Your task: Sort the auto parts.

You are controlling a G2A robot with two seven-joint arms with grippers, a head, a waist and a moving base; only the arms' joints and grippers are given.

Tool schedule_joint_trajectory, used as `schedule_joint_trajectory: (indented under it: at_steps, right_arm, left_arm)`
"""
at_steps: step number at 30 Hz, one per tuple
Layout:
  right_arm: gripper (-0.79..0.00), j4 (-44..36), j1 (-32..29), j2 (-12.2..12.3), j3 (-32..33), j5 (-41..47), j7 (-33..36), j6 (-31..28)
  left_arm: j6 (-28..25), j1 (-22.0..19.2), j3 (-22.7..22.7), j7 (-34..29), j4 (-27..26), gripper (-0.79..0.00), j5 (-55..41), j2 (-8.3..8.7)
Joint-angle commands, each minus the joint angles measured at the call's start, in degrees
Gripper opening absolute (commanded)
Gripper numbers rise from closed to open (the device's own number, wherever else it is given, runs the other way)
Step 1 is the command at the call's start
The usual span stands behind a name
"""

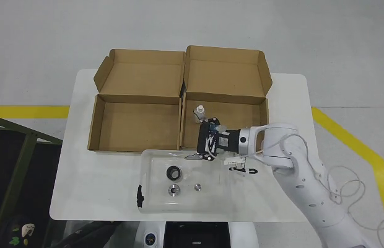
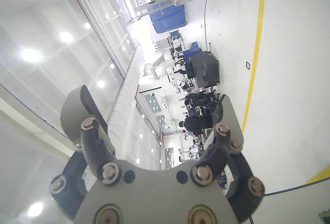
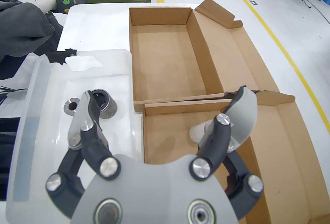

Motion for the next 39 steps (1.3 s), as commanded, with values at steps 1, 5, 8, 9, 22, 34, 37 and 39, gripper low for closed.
schedule_joint_trajectory:
  at_steps: [1, 5, 8, 9, 22, 34, 37, 39]
  right_arm:
    - [0.0, -1.8, -1.6, 0.3, 0.3, -0.6, 0.4, -0.1]
    - [0.0, -5.0, -4.4, 0.8, 0.3, -2.3, 1.7, -0.4]
    - [0.0, -6.8, -6.2, 1.2, -0.3, -2.4, 1.8, -2.1]
    - [0.0, -7.0, -6.6, 1.3, -0.4, -3.1, 2.4, -2.6]
    - [0.0, -9.8, -12.4, 3.0, -0.6, -7.7, 4.2, -6.6]
    - [0.0, -7.3, -12.6, 3.4, -3.5, -13.5, 2.9, -6.6]
    - [0.0, -6.6, -12.6, 3.5, -3.7, -14.1, 2.7, -6.2]
    - [0.0, -6.4, -12.6, 3.6, -3.7, -14.5, 2.8, -6.2]
  left_arm:
    - [0.0, 0.0, 0.0, 0.0, 0.0, 0.0, 0.0, 0.0]
    - [0.0, 0.0, 0.0, 0.0, 0.0, 0.0, 0.0, 0.0]
    - [0.0, 0.0, 0.0, 0.0, 0.0, 0.0, 0.0, 0.0]
    - [0.0, 0.0, 0.0, 0.0, 0.0, 0.0, 0.0, 0.0]
    - [0.0, 0.0, 0.0, 0.0, 0.0, 0.0, 0.0, 0.0]
    - [0.0, 0.0, 0.0, 0.0, 0.0, 0.0, 0.0, 0.0]
    - [0.0, 0.0, 0.0, 0.0, 0.0, 0.0, 0.0, 0.0]
    - [0.0, 0.0, 0.0, 0.0, 0.0, 0.0, 0.0, 0.0]
